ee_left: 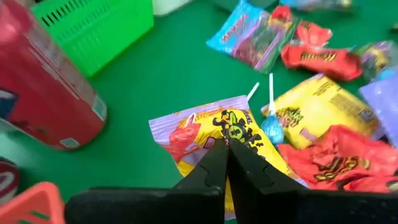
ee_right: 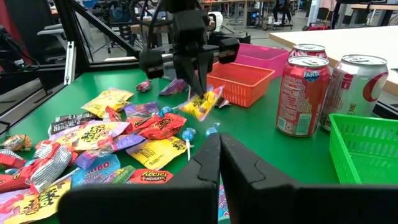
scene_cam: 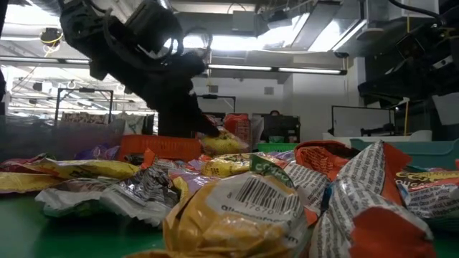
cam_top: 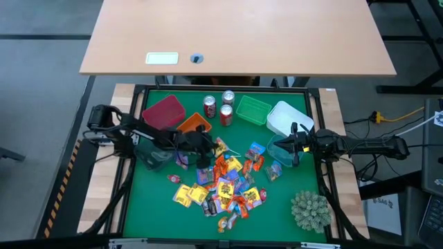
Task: Sort candy
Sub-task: Put the yellow candy into the red bin
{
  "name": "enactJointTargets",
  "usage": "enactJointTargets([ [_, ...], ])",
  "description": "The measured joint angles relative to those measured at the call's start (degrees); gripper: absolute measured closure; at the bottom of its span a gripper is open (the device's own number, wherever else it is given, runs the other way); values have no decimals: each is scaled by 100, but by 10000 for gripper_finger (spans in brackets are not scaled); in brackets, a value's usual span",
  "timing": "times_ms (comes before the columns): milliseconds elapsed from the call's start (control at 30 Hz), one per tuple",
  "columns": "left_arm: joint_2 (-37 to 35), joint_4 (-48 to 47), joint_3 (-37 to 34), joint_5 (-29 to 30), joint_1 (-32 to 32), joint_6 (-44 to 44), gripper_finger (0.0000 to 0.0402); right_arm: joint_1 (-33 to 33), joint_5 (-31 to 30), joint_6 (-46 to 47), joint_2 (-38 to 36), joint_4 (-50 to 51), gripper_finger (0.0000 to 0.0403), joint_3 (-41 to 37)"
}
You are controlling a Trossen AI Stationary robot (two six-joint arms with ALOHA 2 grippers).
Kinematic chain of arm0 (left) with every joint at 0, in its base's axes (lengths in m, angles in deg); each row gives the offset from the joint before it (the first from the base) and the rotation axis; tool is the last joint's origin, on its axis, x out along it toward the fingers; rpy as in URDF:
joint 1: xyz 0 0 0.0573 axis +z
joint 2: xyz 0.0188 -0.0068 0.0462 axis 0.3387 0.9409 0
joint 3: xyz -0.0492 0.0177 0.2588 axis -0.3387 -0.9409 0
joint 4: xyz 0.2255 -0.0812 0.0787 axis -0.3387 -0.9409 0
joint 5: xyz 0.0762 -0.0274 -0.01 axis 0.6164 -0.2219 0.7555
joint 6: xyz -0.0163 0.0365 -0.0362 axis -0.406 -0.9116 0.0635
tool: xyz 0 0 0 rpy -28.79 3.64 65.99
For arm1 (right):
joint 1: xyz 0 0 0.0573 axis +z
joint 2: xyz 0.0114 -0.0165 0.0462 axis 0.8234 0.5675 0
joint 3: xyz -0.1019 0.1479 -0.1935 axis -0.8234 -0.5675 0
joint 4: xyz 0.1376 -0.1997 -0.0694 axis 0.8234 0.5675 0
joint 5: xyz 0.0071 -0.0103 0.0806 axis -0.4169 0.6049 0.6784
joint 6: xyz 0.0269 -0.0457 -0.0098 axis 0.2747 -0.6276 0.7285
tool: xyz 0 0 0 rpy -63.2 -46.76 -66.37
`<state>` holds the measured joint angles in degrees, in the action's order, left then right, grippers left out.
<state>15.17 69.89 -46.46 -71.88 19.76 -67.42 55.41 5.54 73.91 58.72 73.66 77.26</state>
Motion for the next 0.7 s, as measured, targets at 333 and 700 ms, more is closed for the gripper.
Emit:
enactJointTargets([
  [333, -1329, -997, 2, 5, 342, -121, 401, 0, 0, 0, 0, 0, 393, 0],
  [700, -3164, -3553, 2, 1221, 1439, -97, 401, 0, 0, 0, 0, 1, 393, 0],
])
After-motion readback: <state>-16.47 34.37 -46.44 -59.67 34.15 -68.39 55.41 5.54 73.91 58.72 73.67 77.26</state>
